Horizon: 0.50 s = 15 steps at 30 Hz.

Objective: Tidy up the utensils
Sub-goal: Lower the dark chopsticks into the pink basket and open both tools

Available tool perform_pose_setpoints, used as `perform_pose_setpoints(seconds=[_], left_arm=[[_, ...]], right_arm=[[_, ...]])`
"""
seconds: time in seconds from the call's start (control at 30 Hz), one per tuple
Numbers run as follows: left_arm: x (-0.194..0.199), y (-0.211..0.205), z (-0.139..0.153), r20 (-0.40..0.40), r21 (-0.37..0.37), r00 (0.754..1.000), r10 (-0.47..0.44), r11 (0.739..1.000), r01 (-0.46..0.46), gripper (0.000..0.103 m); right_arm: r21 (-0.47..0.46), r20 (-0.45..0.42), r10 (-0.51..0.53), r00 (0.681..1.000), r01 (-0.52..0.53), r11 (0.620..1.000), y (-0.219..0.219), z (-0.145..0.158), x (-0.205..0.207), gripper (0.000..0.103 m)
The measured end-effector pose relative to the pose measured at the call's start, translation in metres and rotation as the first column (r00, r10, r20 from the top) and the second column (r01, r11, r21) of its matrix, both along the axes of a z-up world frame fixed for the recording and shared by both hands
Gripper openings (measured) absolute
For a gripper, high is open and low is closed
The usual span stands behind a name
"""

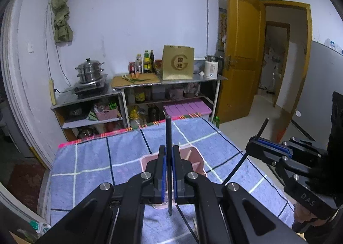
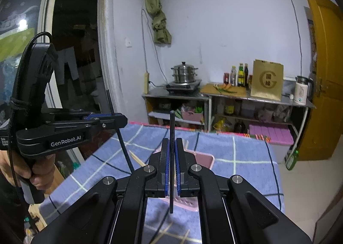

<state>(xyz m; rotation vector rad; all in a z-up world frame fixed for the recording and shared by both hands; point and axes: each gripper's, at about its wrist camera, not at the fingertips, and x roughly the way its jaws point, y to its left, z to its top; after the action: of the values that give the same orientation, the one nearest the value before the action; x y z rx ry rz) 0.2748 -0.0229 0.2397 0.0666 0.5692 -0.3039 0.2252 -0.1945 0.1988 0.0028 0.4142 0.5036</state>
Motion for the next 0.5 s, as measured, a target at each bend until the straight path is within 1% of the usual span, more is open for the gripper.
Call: perform_pose_setpoints(seconds=[0.13, 0.27, 0.37, 0.5], left_arm=[[0.005, 0.005, 0.016, 0.03, -0.013, 0.999, 0.016, 1.0, -0.016, 0.004], [0.015, 0.009, 0.021, 0.039, -0.023, 0.999, 0.028, 0.999, -0.027, 0.004], [0.026, 0.013, 0.019, 0.037, -0.033, 0.999, 0.037, 0.999, -0.036, 0.004], [0.044, 0.018, 0.008, 0.022, -0.049, 0.998, 0.051, 0.998, -0.049, 0.004]], right_arm=[[0.013, 0.029, 0.009, 1.0, -0.009, 1.0, 0.009, 0.011, 0.003, 0.004], [0.037, 0.042, 0.006, 0.999, -0.007, 0.999, 0.014, 0.017, 0.012, 0.004], [0.051, 0.046, 0.0, 0.999, -0.002, 0.999, 0.017, 0.016, 0.017, 0.004], [0.06, 0.038, -0.011, 0.999, 0.009, 0.998, 0.02, 0.01, 0.029, 0.004]])
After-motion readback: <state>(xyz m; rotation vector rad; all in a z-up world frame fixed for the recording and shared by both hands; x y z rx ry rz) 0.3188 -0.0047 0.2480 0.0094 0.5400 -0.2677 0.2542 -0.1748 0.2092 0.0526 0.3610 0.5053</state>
